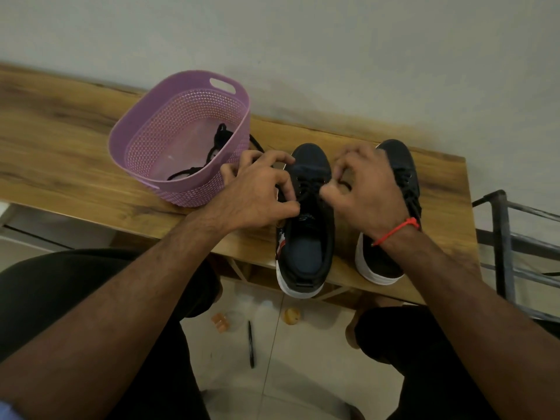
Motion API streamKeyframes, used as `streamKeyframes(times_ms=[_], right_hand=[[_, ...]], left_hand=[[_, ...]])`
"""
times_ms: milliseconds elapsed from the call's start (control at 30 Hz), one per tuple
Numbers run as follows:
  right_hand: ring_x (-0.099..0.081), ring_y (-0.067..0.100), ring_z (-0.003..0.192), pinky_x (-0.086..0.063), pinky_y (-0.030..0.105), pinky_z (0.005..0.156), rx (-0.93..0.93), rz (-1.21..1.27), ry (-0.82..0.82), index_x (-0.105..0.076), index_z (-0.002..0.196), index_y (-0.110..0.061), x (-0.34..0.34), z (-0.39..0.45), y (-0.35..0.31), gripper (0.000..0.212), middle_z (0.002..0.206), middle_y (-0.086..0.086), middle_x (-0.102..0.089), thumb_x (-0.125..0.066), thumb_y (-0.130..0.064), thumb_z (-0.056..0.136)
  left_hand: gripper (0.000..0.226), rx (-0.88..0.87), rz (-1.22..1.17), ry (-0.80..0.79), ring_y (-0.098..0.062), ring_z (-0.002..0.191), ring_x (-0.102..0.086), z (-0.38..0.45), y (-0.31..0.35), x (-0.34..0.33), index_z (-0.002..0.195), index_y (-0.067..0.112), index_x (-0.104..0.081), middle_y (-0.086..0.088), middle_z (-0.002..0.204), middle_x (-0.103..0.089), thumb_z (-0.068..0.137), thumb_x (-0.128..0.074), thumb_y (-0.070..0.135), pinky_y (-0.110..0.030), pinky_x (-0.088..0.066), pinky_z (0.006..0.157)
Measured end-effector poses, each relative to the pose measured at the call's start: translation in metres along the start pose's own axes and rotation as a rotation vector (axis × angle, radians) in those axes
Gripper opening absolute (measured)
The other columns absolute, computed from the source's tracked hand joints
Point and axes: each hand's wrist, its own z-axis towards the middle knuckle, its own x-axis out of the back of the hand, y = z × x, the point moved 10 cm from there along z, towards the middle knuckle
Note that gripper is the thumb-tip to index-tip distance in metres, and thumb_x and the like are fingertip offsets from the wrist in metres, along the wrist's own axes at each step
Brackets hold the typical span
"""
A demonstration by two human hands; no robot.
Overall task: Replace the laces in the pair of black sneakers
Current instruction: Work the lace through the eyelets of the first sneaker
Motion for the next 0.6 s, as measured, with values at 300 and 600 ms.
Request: streamKeyframes(times_ms=[300, 600], right_hand=[[-0.022, 0.032, 0.141, -0.018, 0.059, 0.115, 0.214, -0.320, -0.224, -0.061, 0.101, -0.029, -0.028, -0.009, -0.024, 0.030, 0.151, 0.004, -0.035, -0.061, -0.052, 0.081], [-0.028, 0.033, 0.139, -0.023, 0.059, 0.110, 0.195, -0.430, -0.246, -0.065, 0.100, -0.027, -0.035, -0.011, -0.019, 0.026, 0.149, 0.001, -0.040, -0.065, -0.048, 0.085]], left_hand=[[0.013, 0.048, -0.079, -0.093, -0.015, 0.152, -0.006, 0.000, -0.005, -0.008, 0.072, 0.039, -0.065, 0.018, 0.165, -0.022, 0.079, -0.077, 0.039, -0.051, -0.010, 0.113], [0.010, 0.062, -0.110, -0.132, -0.020, 0.156, 0.009, 0.002, -0.004, -0.013, 0.079, 0.031, -0.066, 0.012, 0.168, -0.017, 0.084, -0.074, 0.035, -0.057, 0.010, 0.121]])
